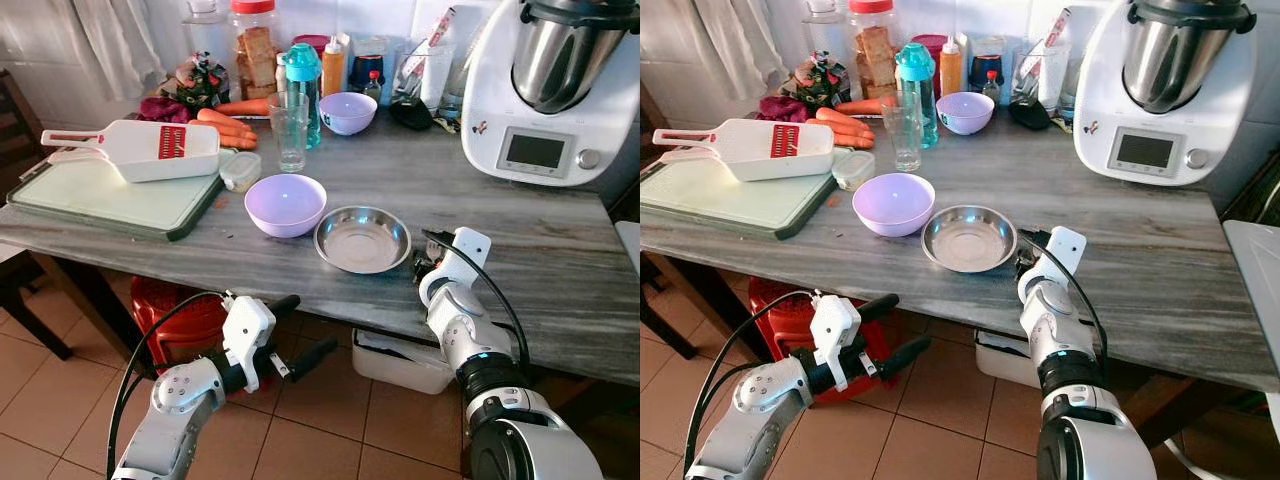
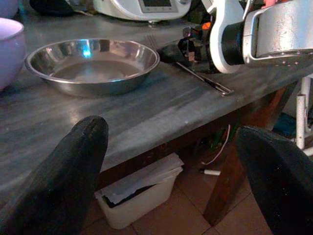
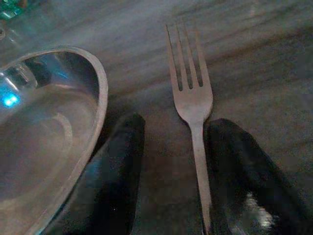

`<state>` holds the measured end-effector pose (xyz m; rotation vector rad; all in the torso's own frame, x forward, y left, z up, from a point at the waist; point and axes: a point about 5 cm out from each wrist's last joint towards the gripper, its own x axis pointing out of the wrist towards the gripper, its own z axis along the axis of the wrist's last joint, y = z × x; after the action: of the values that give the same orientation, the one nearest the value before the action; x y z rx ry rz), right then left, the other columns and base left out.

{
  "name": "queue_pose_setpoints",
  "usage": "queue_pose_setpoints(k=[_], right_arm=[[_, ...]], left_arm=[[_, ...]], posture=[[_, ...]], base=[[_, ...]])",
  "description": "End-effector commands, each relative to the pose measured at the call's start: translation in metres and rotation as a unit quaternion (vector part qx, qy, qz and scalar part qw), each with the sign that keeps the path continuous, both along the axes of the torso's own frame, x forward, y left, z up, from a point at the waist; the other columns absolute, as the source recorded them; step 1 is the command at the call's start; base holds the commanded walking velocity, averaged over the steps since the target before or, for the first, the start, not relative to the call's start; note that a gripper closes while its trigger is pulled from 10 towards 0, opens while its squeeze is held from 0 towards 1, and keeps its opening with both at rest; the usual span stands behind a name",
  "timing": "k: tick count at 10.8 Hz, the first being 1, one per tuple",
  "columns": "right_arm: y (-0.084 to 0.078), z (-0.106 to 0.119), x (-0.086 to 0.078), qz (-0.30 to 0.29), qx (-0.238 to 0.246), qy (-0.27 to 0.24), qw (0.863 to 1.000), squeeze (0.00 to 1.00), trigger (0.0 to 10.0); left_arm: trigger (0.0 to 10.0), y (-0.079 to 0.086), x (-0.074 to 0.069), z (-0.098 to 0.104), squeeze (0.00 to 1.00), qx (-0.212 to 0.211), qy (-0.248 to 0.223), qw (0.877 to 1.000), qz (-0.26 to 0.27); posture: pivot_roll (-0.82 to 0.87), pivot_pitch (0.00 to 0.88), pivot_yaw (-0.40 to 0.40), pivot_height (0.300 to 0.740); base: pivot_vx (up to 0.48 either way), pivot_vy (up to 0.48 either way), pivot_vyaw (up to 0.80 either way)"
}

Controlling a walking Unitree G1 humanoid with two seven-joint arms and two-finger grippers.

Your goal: Setting the table

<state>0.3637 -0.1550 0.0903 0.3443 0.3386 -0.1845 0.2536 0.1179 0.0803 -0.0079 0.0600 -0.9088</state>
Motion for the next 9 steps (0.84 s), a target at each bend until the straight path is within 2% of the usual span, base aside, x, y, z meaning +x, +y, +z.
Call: queue_pose_setpoints(k=[1, 5, 7, 9], right_arm=[[-0.002, 0.013, 0.005, -0.006, -0.007, -0.026, 1.000, 1.00, 10.0], [0.002, 0.044, 0.006, -0.004, -0.026, -0.099, 0.995, 1.00, 10.0], [0.004, 0.060, -0.003, 0.013, -0.074, -0.161, 0.984, 1.00, 10.0], [-0.004, 0.076, -0.019, 0.024, -0.151, -0.220, 0.963, 1.00, 10.0]], left_arm=[[10.0, 0.002, 0.003, 0.007, 0.00, 0.006, -0.014, 1.000, 0.002], [10.0, -0.002, 0.002, 0.009, 0.00, 0.000, -0.017, 1.000, 0.003], [10.0, 0.002, 0.008, 0.012, 0.00, -0.004, -0.031, 0.999, 0.031], [10.0, 0.009, 0.017, 0.014, 0.00, -0.029, -0.034, 0.995, 0.092]], posture=[[0.08, 0.000, 0.015, 0.740], [0.07, 0.000, 0.009, 0.740], [0.07, 0.000, 0.008, 0.740], [0.07, 0.000, 0.008, 0.740]], base=[[0.000, 0.000, 0.00], [0.000, 0.000, 0.00], [0.000, 0.000, 0.00], [0.000, 0.000, 0.00]])
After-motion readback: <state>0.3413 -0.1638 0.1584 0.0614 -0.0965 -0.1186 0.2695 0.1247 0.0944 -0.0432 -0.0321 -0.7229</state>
